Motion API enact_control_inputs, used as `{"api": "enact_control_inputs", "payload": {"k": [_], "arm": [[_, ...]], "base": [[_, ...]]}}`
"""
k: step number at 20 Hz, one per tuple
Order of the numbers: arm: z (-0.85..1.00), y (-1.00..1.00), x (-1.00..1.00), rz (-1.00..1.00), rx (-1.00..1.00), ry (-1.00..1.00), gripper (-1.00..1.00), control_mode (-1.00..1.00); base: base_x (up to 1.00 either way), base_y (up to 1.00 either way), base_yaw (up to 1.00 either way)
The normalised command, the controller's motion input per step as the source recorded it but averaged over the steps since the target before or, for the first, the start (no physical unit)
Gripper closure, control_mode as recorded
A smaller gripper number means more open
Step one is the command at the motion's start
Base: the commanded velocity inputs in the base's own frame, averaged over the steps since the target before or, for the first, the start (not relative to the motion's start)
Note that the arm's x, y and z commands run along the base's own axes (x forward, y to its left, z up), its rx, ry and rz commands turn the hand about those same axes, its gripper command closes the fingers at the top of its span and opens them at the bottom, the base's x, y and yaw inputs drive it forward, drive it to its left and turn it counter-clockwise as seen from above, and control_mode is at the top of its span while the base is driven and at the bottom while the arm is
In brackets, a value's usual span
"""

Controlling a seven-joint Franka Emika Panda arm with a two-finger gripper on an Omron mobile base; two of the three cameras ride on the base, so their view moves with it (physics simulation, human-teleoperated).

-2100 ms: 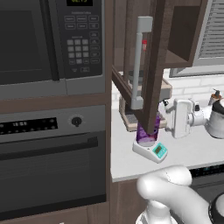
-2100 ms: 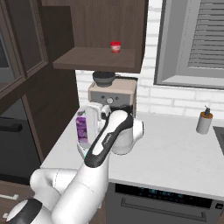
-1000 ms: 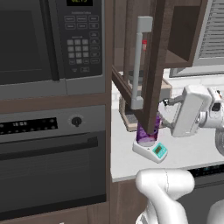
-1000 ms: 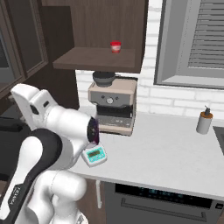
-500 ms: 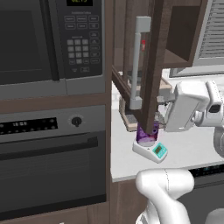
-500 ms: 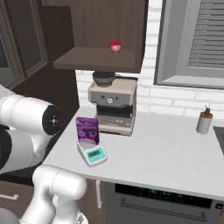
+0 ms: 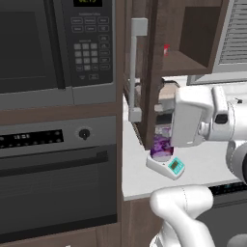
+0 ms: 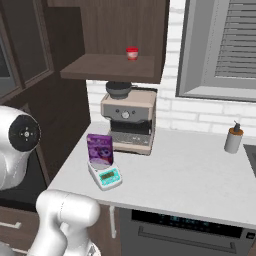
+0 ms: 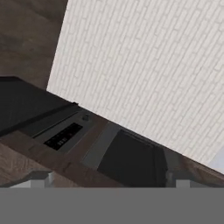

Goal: Pick the cereal and place it on the digital scale for weighing, and close the cabinet.

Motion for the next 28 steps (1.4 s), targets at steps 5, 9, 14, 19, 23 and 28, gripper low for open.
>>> {"api": "enact_control_inputs", "payload": {"k": [5, 9, 14, 19, 23, 28], "arm": [[-0.16, 0.46, -1.00, -0.17, 0.26, -0.08, -1.00, -1.00], [-0.59, 0.96, -0.98, -0.35, 0.27, -0.36, -1.00, -1.00], [-0.96, 0.72, -0.21, -0.47, 0.42, -0.45, -1.00, -1.00], [-0.84, 0.32, 0.21, -0.53, 0.54, -0.42, -1.00, -1.00], [-0.80, 0.30, 0.52, -0.50, 0.61, -0.36, -1.00, -1.00], [-1.00, 0.26, 0.93, -0.32, 0.37, -0.40, -1.00, -1.00]], "base": [[0.00, 0.00, 0.00], [0.00, 0.00, 0.00], [0.00, 0.00, 0.00], [0.00, 0.00, 0.00], [0.00, 0.00, 0.00], [0.00, 0.00, 0.00]]}}
